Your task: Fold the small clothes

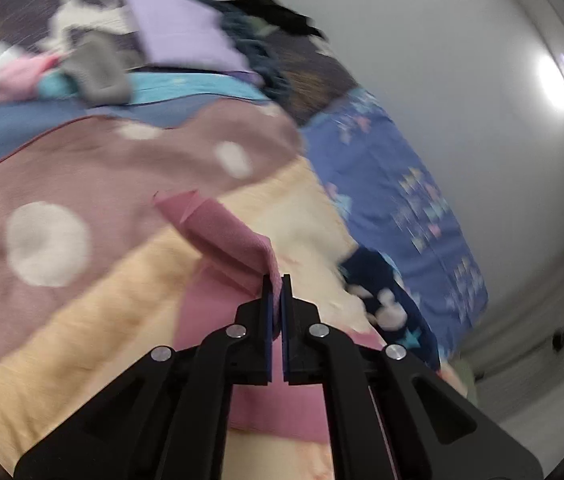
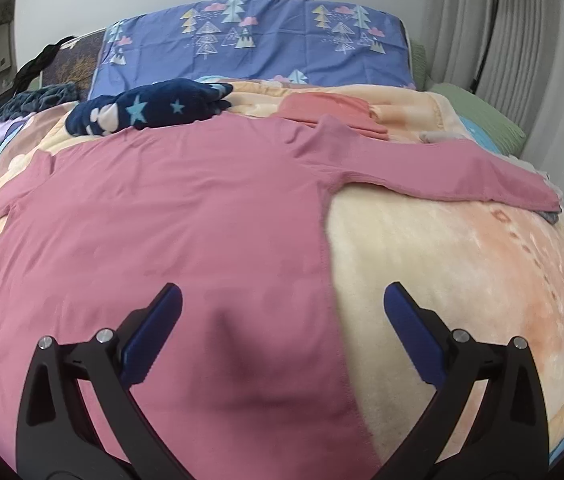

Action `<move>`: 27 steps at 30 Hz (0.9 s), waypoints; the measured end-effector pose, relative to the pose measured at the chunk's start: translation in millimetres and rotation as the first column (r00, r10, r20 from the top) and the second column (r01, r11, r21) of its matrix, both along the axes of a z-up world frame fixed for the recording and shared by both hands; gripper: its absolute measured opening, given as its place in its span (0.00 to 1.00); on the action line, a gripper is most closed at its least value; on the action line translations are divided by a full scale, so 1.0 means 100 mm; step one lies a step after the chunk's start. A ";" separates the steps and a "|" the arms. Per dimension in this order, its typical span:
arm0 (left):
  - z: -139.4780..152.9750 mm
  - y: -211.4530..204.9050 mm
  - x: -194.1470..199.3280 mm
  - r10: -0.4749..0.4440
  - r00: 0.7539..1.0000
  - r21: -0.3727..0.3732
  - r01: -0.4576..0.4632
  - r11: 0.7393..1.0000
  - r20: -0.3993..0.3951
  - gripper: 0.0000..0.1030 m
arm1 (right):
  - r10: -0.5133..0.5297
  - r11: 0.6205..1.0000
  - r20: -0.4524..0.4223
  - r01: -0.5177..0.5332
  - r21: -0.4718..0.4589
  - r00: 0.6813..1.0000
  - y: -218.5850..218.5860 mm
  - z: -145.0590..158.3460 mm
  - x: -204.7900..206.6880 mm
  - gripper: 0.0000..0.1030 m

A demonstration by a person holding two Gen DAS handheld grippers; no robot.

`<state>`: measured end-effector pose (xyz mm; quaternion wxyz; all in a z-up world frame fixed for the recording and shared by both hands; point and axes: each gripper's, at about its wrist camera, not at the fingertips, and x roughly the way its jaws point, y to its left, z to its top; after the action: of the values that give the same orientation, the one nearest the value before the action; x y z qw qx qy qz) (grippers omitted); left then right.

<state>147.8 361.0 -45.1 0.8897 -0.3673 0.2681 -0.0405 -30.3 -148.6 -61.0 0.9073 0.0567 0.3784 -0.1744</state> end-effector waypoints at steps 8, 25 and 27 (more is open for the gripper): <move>0.53 -2.77 -0.14 -0.583 0.811 0.241 0.556 0.795 0.052 0.02 | -0.019 1.000 0.016 0.018 0.022 1.000 -0.10 0.00 -0.01 0.98; -0.32 -3.83 -0.42 -0.689 0.687 0.492 0.694 0.526 -0.232 0.50 | 0.247 0.855 0.071 -0.252 0.454 0.966 -0.37 0.05 0.91 0.51; -0.33 -3.88 -0.40 -0.687 0.686 0.516 0.689 0.509 -0.239 0.50 | 0.303 0.792 0.068 -0.291 0.537 0.951 -0.35 0.01 1.23 0.51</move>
<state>108.1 -27.3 -77.7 0.8658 0.0522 0.3917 -0.3071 92.6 -183.4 -60.3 0.8661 0.2482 0.4258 0.0831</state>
